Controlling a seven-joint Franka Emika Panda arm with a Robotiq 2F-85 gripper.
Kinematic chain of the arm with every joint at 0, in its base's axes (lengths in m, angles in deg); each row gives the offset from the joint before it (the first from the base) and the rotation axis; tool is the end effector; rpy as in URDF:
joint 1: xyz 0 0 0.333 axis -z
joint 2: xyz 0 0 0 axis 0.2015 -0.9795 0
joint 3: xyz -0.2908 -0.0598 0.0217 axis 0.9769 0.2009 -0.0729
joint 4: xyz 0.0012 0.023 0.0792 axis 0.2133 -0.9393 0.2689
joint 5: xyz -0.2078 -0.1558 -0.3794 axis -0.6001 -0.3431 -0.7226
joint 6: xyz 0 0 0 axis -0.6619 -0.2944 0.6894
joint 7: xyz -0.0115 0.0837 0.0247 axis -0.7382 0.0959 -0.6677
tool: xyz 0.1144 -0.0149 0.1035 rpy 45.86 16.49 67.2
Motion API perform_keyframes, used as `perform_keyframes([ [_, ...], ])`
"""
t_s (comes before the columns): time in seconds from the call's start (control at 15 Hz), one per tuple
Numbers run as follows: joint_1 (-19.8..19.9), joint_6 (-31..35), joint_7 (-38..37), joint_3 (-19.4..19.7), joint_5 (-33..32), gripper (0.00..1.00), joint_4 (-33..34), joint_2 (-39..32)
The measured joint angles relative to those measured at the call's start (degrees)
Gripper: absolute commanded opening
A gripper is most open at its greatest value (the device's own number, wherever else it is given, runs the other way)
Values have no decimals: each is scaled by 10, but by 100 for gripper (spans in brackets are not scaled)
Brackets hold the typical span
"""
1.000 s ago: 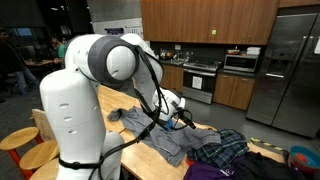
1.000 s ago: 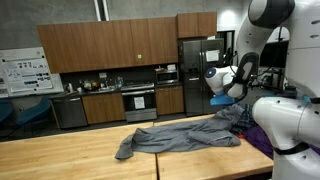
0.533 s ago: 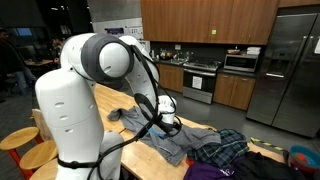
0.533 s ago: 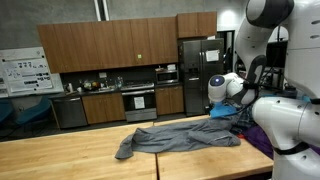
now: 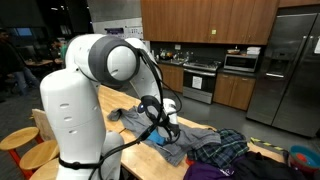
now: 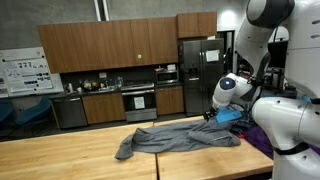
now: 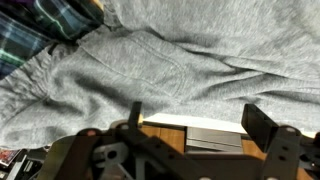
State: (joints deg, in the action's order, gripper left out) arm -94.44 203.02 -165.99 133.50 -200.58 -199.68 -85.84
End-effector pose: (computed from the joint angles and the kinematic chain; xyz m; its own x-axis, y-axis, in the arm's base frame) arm 0.4494 -0.0325 0.1367 0.8198 -0.0303 0.5718 -0.1214 -0.9851 0.1218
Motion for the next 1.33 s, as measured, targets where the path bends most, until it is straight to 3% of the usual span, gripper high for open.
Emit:
perform_keyframes([
  [0.4,7,-60,76,33,71,100,-55,57],
  [0.8,19,-70,109,98,111,100,-45,119],
  [1.33,13,-91,231,176,206,100,-41,202],
])
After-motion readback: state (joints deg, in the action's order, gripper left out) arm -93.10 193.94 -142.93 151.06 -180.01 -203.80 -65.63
